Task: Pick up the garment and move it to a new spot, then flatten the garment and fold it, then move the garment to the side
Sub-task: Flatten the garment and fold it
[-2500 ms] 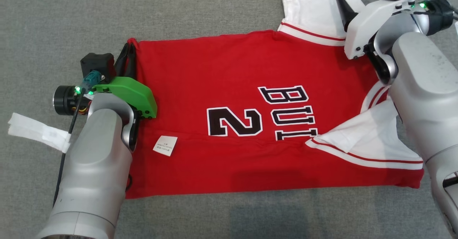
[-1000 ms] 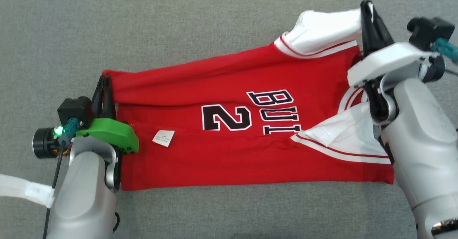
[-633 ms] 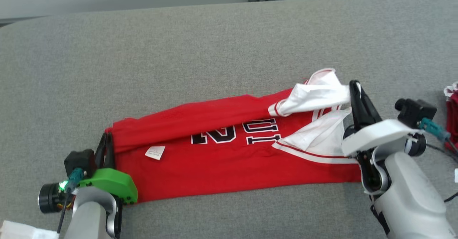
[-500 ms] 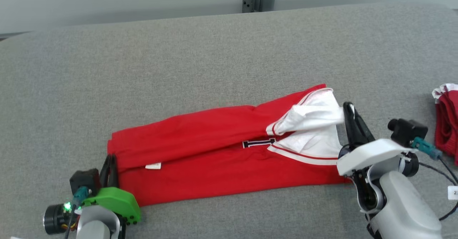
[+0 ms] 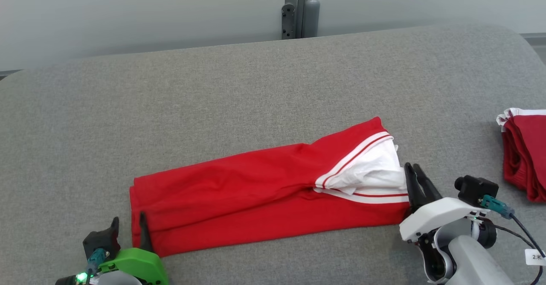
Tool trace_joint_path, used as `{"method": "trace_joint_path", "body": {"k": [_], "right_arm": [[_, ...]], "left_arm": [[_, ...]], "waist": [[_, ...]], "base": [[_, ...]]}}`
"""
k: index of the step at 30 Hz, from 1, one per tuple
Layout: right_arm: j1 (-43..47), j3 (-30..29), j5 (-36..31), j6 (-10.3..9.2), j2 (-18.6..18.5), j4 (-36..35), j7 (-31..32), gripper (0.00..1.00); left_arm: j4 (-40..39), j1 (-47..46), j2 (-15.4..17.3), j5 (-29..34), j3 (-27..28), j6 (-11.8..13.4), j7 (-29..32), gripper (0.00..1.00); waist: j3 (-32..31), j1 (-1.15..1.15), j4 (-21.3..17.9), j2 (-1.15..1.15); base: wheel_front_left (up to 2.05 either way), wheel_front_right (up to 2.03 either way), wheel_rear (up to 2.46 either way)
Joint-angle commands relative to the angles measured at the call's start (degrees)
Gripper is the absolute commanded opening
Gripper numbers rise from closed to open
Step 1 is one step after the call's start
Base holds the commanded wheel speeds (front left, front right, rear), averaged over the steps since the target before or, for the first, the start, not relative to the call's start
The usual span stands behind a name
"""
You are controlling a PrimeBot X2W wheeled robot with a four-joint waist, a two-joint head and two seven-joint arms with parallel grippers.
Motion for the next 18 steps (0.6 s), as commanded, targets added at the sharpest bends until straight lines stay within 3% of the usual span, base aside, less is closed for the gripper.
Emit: {"method": "trace_joint_path", "body": {"k": [1, 8, 18], "right_arm": [[-0.5, -0.9, -0.3, -0.07, -0.1, -0.9, -0.1, 1.00], [-2.6, -2.7, -3.2, -0.06, -0.3, -3.1, -0.1, 1.00], [-7.0, -2.2, -6.1, -0.05, -1.0, 9.1, 6.0, 1.00]], "left_arm": [[-1.5, 1.4, 0.0, 0.0, 0.6, 0.7, 0.0, 1.00], [-9.1, 4.7, -0.3, 1.4, 1.3, 2.9, 0.0, 1.00], [-10.3, 4.1, -0.3, -1.0, -2.0, 3.9, 0.0, 1.00]], "waist": [[-0.1, 0.00, 0.3, 0.00], [0.2, 0.00, 1.9, 0.00], [1.8, 0.00, 5.6, 0.00]], "base": [[0.00, 0.00, 0.00], [0.00, 0.00, 0.00], [0.00, 0.00, 0.00]]}}
